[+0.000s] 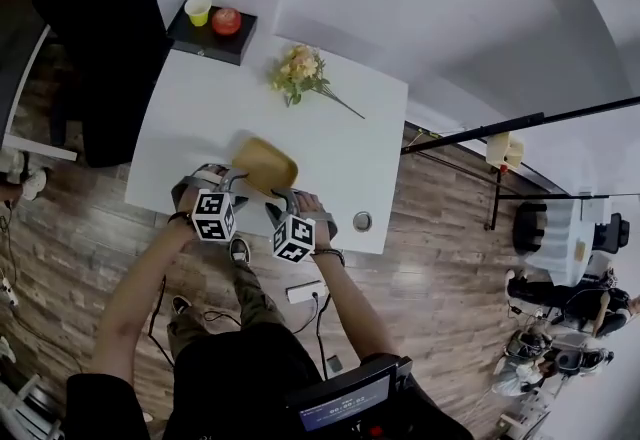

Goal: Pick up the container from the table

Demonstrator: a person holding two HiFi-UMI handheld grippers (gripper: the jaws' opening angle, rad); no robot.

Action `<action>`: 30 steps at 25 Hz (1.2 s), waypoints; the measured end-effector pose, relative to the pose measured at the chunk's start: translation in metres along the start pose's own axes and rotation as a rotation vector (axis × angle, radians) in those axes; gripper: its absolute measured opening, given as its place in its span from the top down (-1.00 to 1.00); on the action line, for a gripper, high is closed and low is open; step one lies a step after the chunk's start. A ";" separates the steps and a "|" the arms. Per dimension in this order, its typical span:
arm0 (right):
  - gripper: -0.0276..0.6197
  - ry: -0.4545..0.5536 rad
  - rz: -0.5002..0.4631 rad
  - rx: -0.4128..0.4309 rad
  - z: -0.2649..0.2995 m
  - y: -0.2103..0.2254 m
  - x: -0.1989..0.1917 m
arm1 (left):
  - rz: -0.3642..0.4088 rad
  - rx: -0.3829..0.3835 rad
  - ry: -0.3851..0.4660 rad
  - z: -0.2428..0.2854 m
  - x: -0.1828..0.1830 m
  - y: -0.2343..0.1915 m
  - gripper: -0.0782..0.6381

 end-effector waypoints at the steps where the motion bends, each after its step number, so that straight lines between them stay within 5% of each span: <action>1: 0.41 -0.008 0.000 -0.002 0.003 0.000 -0.001 | -0.004 -0.015 -0.008 0.006 0.001 0.000 0.08; 7: 0.46 -0.043 0.001 0.005 0.015 -0.004 -0.006 | -0.023 -0.053 -0.066 0.028 -0.004 0.002 0.27; 11: 0.62 -0.062 -0.018 -0.009 0.017 0.001 -0.007 | -0.021 -0.049 -0.078 0.030 -0.001 -0.003 0.58; 13: 0.75 -0.061 -0.017 -0.024 0.016 0.001 -0.007 | -0.021 -0.063 -0.085 0.029 0.000 0.000 0.62; 30: 0.73 -0.017 -0.002 -0.062 0.004 0.004 0.004 | -0.104 -0.029 -0.077 0.006 0.002 0.014 0.70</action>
Point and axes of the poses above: the fingertips, and each gripper's own axes: z forward along the fingers, y to its right, x out of its top, the point moved 7 cm from there along -z, backward along the fingers, and after that the axes turned 6 degrees about -z, right-handed, at the moved point
